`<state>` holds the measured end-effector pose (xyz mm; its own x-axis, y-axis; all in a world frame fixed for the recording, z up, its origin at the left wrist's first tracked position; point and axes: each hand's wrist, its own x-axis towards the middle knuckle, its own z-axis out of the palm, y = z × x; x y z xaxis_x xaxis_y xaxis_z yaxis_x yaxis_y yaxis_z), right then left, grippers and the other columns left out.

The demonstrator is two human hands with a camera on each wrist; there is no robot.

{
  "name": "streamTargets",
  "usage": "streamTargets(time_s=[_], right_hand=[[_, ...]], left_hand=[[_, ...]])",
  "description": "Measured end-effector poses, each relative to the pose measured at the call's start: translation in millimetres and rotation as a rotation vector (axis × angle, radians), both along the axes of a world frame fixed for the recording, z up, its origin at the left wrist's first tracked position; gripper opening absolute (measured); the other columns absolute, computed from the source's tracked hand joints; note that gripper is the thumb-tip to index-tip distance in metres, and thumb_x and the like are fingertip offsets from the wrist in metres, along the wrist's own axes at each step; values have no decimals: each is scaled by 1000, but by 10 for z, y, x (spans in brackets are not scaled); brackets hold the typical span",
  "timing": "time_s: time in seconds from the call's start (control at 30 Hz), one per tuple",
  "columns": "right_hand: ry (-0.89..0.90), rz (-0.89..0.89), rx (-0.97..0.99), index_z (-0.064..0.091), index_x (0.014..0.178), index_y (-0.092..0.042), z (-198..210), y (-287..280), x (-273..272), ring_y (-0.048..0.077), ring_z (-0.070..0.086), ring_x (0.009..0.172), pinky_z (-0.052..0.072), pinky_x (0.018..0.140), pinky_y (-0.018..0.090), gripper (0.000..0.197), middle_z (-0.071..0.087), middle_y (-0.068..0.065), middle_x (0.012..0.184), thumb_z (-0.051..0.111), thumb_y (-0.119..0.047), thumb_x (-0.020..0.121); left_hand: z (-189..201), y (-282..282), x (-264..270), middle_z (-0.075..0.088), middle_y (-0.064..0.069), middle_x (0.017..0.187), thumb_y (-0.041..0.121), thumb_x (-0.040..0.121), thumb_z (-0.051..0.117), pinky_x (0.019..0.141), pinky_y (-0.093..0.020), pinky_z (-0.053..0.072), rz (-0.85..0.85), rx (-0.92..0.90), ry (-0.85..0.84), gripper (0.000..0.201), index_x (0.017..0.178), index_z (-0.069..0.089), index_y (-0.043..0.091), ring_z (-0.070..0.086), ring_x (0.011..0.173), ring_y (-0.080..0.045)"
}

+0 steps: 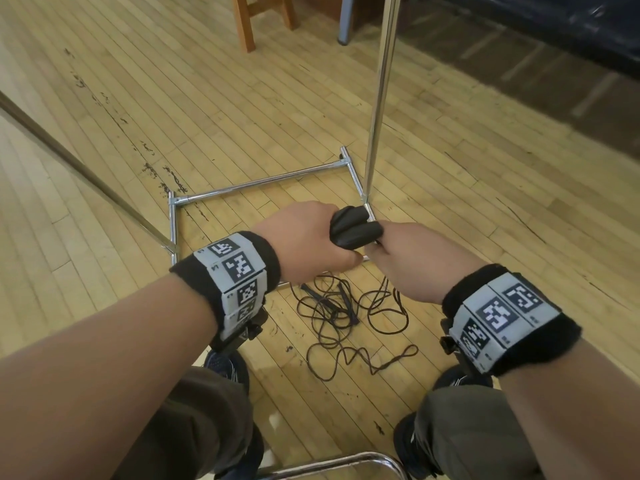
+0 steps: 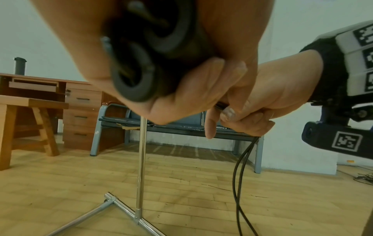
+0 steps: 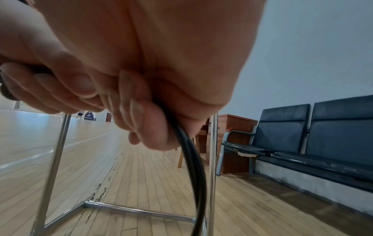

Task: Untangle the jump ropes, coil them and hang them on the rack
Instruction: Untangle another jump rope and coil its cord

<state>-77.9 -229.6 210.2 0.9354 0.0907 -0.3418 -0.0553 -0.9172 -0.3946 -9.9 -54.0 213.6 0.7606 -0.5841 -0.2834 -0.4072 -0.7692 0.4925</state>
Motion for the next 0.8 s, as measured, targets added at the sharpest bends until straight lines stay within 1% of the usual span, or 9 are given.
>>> streamTargets(time_s=[0.1, 0.23, 0.4, 0.47, 0.53, 0.6, 0.67, 0.73, 0.8], right_hand=[[13, 21, -48, 51, 109, -22, 12, -1, -7, 14, 60, 72, 50, 63, 29, 14, 61, -1, 81, 39, -29, 110], [23, 112, -159, 53, 121, -18, 13, 66, -53, 16, 60, 78, 43, 58, 25, 16, 59, -2, 87, 42, -21, 109], [23, 181, -230, 50, 123, -17, 2, 181, -74, 18, 57, 76, 46, 65, 30, 17, 50, -3, 81, 43, -19, 109], [-14, 233, -288, 53, 118, -17, 27, 216, -83, 20, 57, 80, 47, 69, 32, 13, 48, -3, 80, 45, -20, 108], [-63, 291, -329, 56, 111, -22, 73, 232, -89, 18, 52, 80, 39, 73, 32, 13, 45, -6, 76, 44, -27, 109], [-83, 275, -312, 54, 103, -28, 145, 187, -83, 15, 51, 78, 34, 82, 34, 16, 47, -9, 77, 42, -38, 108], [-95, 226, -255, 49, 88, -33, 216, 84, -76, 8, 50, 73, 34, 88, 36, 23, 53, -11, 75, 45, -48, 105], [-79, 201, -208, 48, 80, -34, 274, -7, -86, 3, 46, 75, 32, 84, 31, 28, 56, -12, 74, 52, -53, 100], [-4, 157, -130, 54, 79, -34, 321, -58, -121, 7, 45, 84, 30, 71, 24, 25, 58, -14, 76, 61, -54, 93]], left_hand=[[-43, -22, 26, 57, 7, 65, 55, 84, 74, 43, -16, 37, 53, -17, 28, 34, 80, 55, 28, 54, 47, -5], [-95, -52, 72, 57, 3, 71, 55, 86, 74, 52, -27, 37, 149, 27, 41, 39, 82, 54, 21, 52, 55, -14], [-149, -95, 88, 54, 1, 71, 40, 89, 68, 52, -26, 36, 162, 135, 28, 28, 80, 52, 19, 52, 59, -15], [-159, -98, 76, 55, 2, 75, 37, 89, 68, 52, -26, 35, 126, 222, 11, 24, 82, 51, 21, 51, 62, -14], [-175, -98, 56, 57, 2, 80, 36, 91, 68, 53, -26, 35, 71, 310, 1, 24, 86, 50, 22, 50, 66, -11], [-178, -102, 32, 57, 4, 83, 34, 91, 70, 54, -25, 35, 35, 351, -8, 23, 94, 50, 25, 50, 68, -9], [-157, -111, -1, 59, 6, 84, 32, 90, 72, 54, -25, 36, -4, 366, -29, 26, 103, 49, 30, 52, 69, -9], [-132, -129, -49, 59, 7, 84, 31, 90, 71, 54, -25, 36, -69, 375, -38, 26, 104, 49, 33, 52, 70, -9], [-110, -147, -119, 59, 8, 84, 30, 91, 70, 56, -25, 37, -145, 381, -30, 26, 100, 47, 35, 53, 70, -9]])
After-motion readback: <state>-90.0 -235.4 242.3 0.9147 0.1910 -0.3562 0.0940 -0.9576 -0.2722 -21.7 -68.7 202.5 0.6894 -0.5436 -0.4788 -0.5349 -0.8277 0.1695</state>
